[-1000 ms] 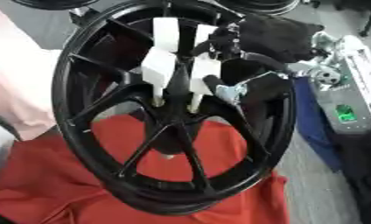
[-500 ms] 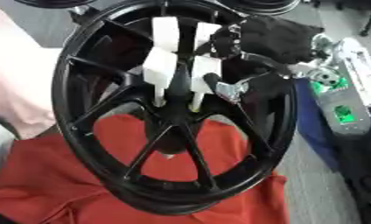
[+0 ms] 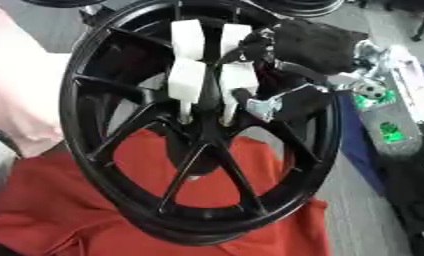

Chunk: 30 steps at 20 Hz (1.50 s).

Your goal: Pull the pin out of the wheel hub.

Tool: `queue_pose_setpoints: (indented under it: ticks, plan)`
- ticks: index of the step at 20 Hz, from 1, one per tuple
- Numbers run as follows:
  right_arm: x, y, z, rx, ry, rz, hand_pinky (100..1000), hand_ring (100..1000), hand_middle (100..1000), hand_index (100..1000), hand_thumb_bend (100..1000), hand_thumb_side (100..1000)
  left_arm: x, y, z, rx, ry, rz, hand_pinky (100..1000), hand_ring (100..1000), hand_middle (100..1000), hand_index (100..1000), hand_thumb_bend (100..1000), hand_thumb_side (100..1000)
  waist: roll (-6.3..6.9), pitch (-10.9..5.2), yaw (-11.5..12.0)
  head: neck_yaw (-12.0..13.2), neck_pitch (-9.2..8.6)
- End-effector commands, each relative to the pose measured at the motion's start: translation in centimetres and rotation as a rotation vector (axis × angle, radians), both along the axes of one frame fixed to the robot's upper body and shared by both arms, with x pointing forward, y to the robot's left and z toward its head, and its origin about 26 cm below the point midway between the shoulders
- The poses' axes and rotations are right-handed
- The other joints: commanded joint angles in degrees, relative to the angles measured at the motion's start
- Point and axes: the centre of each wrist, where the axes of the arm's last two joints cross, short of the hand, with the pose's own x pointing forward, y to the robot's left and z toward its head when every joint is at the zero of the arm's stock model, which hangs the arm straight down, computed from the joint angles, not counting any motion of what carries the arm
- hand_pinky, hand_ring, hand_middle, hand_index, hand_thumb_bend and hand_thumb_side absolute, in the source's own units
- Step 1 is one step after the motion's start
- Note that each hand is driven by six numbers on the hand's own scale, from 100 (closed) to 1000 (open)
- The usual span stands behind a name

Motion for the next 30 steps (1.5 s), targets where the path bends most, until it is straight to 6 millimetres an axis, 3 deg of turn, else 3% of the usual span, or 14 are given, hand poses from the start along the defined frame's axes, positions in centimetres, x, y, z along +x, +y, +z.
queue_pose_setpoints:
  ticks: [1,14,30]
  plan:
    - [0.1,-0.3,0.3,-0.136,0.001,0.034,608,528,575,842,100,830,0.0,0.1,0.7,0.017,-0.018,-0.008,710,578,537,761,287,662,0.36,-0.58,0.11,-0.01,0.29]
    - [0.9,-0.7,-0.7,-0.108,0.105,0.05,628,506,530,809,100,689,0.1,0.1,0.8,0.014,-0.02,-0.012,712,580,538,761,279,664,0.35,-0.39,0.63,-0.43,0.29]
    - [1.4,-1.4,-0.8,0.043,0.39,0.126,620,447,464,769,100,671,0.2,0.0,0.8,0.016,-0.014,-0.02,720,587,539,761,271,659,0.44,-0.18,0.87,-0.8,0.29]
